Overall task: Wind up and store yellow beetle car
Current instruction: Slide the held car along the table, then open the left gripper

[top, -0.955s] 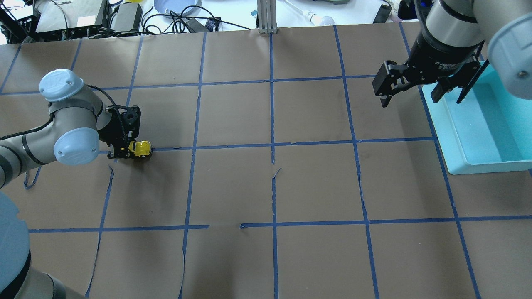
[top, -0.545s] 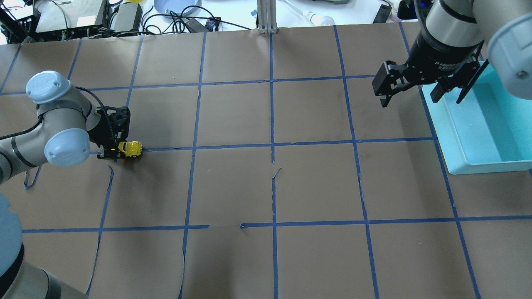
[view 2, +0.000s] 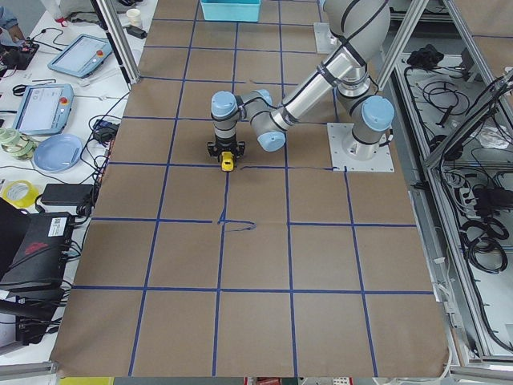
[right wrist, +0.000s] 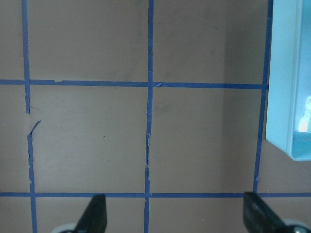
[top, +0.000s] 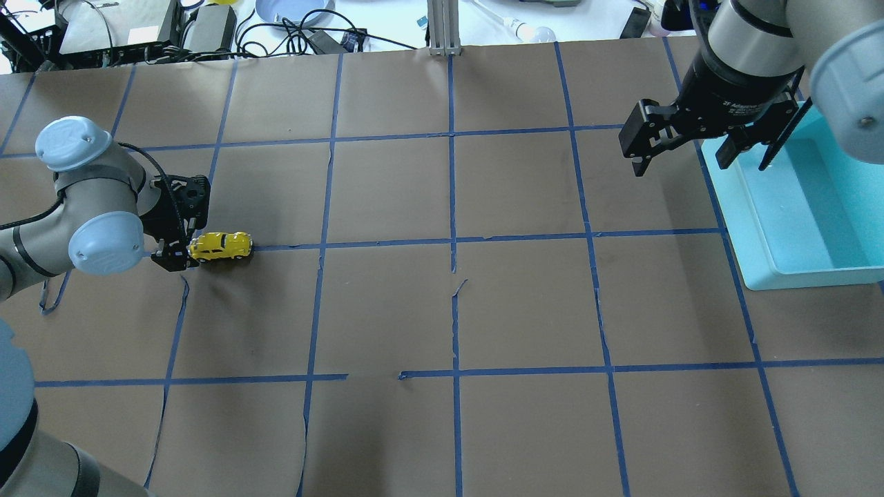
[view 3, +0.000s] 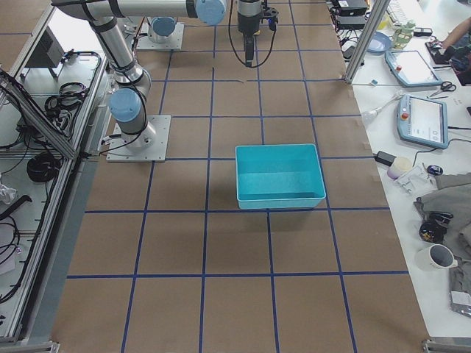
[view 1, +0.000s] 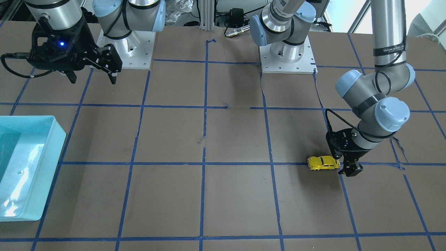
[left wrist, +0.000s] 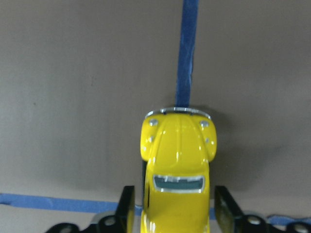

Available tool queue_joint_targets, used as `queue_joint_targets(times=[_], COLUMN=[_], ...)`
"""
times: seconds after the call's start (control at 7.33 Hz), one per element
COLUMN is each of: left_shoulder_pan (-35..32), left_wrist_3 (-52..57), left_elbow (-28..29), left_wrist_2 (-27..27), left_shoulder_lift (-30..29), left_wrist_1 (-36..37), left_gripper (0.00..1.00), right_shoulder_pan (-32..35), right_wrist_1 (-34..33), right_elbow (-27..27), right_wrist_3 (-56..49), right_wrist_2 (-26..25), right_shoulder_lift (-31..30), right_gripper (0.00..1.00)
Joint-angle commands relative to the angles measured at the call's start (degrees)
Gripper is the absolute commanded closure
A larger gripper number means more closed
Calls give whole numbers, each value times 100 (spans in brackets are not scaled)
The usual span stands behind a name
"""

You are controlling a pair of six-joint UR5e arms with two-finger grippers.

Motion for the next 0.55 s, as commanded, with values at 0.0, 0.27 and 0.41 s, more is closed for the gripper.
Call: queue_joint_targets(times=[0.0, 0.27, 0.41], left_shoulder_pan=[9, -52, -227], left_wrist_3=[10, -42, -260], left_elbow=[13, 30, 21], left_wrist_2=[16, -36, -185], left_shoulder_lift=[52, 158, 297], left_wrist_1=[7, -63, -246], left_gripper=[5, 6, 10], right_shoulder_pan=[-3, -3, 6], right_wrist_1=[-14, -6, -14], right_elbow=[7, 7, 7], right_wrist_3=[10, 1, 1], right_wrist_2=[6, -3, 6], right_shoulder_lift=[3, 3, 3], right_gripper=[0, 0, 0])
